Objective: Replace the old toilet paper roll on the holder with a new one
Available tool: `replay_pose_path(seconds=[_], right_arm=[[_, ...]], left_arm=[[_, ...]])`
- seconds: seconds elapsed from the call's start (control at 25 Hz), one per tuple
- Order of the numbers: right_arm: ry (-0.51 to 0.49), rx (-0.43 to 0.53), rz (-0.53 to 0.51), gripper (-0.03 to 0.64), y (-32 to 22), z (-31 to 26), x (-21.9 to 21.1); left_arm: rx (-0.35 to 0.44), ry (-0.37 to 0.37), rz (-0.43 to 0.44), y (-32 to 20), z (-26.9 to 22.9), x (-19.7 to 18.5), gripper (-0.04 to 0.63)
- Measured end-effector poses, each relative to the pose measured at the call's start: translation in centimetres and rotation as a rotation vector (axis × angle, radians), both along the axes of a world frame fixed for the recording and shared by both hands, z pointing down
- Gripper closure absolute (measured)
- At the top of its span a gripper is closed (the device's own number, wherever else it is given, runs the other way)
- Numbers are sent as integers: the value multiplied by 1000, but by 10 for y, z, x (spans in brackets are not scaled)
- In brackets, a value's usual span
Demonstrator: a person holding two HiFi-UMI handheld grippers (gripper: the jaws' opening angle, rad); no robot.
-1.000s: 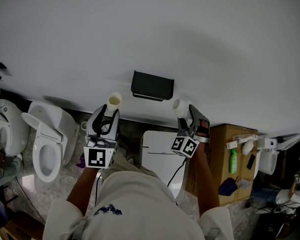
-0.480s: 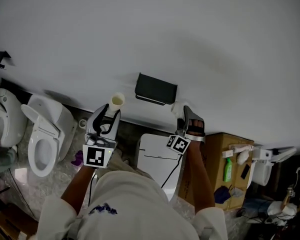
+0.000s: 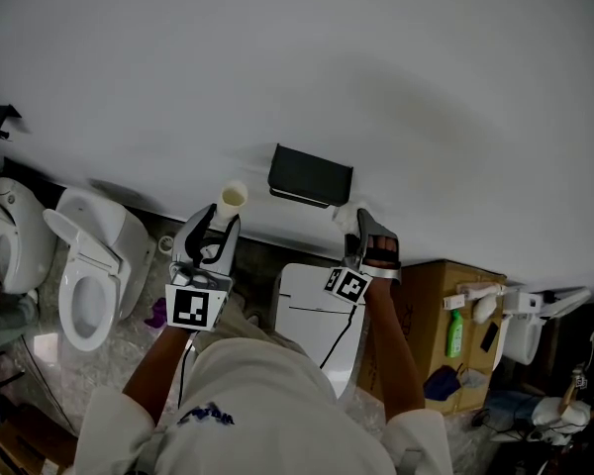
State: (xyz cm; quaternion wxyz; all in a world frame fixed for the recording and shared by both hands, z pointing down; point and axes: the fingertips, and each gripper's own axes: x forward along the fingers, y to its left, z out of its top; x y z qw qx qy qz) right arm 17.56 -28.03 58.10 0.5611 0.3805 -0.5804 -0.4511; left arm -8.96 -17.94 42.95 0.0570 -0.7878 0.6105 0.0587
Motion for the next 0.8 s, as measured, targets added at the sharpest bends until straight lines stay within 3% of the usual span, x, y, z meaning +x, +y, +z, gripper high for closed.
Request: replay_pose_path(seconds=[0.6,0.8], right_arm=[[5,6,-38,321,-3,-2,-29],[8,8,-51,321,-4,-2,-36]], left_arm=[[-26,-22,-2,-1,10,-9,439],[-29,1,-19,-3,9,-13,440]])
